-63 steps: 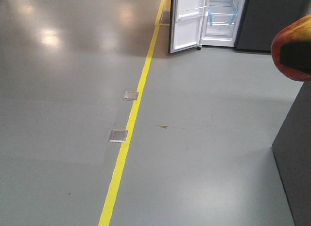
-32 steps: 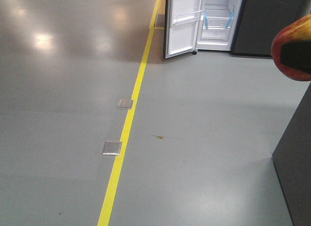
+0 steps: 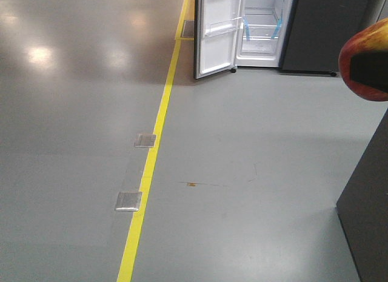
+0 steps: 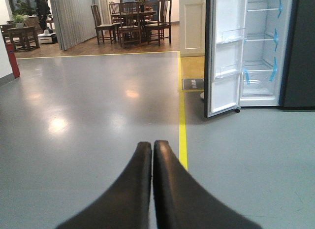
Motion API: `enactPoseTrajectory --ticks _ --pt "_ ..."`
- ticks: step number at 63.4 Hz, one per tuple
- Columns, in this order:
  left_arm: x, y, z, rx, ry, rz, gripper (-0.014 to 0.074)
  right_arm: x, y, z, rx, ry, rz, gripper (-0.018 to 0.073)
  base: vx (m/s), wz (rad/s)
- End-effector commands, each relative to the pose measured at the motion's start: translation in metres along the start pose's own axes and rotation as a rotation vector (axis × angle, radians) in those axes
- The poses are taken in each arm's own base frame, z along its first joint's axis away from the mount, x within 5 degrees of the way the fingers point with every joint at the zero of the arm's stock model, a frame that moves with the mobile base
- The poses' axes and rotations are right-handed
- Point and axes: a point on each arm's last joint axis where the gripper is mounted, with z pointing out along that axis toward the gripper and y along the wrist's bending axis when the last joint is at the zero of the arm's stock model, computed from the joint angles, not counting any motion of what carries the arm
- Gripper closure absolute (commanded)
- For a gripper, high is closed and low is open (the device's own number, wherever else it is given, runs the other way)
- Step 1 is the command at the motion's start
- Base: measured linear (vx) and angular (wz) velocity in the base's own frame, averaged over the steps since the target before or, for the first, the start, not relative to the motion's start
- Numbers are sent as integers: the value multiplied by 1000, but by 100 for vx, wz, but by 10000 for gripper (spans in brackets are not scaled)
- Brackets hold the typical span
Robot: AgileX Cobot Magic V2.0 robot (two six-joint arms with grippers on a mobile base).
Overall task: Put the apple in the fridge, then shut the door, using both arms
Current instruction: 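Drive toward the open white refrigerator, apple held in the right gripper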
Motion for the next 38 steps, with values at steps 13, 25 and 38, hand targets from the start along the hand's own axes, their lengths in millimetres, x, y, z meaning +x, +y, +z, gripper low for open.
enactPoseTrajectory --ticks 13,25,38 --pt "-1 0 0 -5 -70 -16 603 -12 2 -7 14 -97 3 566 18 -7" --pt "-1 0 0 -5 -70 -16 603 -12 2 -7 14 -97 3 566 18 -6" --pt "-1 0 0 -5 -70 -16 603 -12 2 -7 14 -97 3 566 17 -4"
